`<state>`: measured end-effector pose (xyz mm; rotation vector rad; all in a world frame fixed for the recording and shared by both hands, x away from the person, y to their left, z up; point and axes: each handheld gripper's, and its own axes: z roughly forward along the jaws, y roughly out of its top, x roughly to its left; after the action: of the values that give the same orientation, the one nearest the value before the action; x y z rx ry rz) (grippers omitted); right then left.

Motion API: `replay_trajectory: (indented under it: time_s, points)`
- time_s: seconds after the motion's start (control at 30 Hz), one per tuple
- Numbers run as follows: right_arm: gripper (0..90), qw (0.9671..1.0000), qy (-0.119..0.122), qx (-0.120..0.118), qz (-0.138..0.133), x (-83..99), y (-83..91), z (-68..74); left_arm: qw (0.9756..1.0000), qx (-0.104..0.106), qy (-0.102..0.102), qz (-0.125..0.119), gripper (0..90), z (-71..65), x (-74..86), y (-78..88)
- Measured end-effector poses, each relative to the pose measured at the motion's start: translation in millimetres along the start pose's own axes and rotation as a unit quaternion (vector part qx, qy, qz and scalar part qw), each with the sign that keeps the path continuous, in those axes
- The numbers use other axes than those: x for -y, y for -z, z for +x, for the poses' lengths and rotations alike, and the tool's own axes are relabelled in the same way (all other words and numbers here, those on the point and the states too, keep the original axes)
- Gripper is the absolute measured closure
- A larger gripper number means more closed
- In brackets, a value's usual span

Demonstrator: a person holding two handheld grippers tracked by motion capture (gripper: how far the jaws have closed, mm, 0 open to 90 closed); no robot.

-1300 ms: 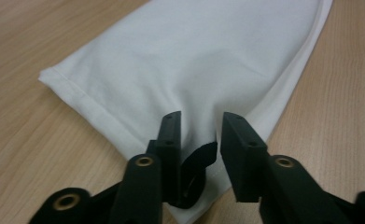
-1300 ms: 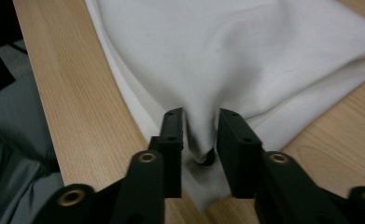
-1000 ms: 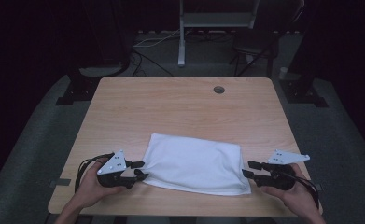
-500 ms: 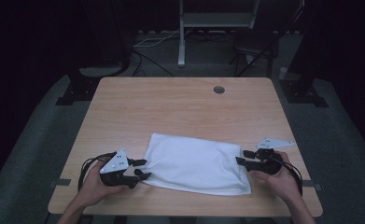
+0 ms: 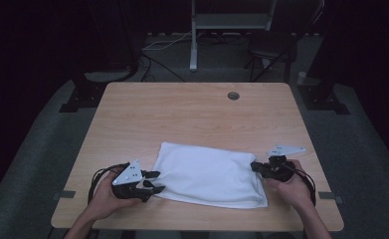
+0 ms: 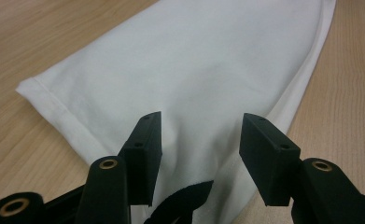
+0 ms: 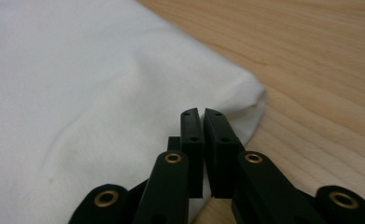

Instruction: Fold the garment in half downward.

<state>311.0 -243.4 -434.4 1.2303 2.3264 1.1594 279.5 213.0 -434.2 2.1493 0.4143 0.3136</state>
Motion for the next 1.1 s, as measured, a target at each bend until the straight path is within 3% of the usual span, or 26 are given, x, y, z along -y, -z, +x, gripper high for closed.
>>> replay_trajectory:
  time_s: [0.27,0.37,0.5,0.6,0.7,0.83,0.93,1.1]
  points:
    - [85.6,0.9995,0.006,0.031,-0.004,-3.0,4.1,-5.9,1.0000,-0.002,0.002,0.005,48.8,0.9,2.1,0.3]
    - [78.8,0.9994,0.015,0.029,0.010,-0.4,0.7,-3.2,1.0000,-0.004,0.003,0.005,48.8,1.8,2.0,2.1]
    - [68.8,0.9990,0.031,0.028,-0.011,2.3,13.1,7.4,1.0000,-0.006,0.004,0.003,48.8,2.9,3.7,6.0]
    - [62.3,0.9982,0.055,0.018,-0.015,7.4,27.9,18.9,1.0000,-0.002,0.000,0.007,48.9,1.8,5.8,7.0]
    - [56.8,0.9969,0.074,-0.010,-0.026,14.7,40.6,28.9,0.9999,0.001,-0.005,0.009,50.1,-0.6,8.4,7.4]
    - [51.1,0.9910,0.121,-0.054,-0.024,28.9,51.2,43.4,0.9999,-0.001,-0.009,0.010,54.1,-1.1,9.9,6.7]
    - [52.9,0.9856,0.153,-0.071,-0.005,39.0,49.7,51.6,0.9999,-0.003,-0.003,0.015,55.5,-0.2,10.2,6.1]
    - [75.5,0.9876,0.140,-0.068,0.018,46.5,43.7,50.0,0.9997,-0.009,-0.003,0.023,61.2,-1.1,9.0,4.9]
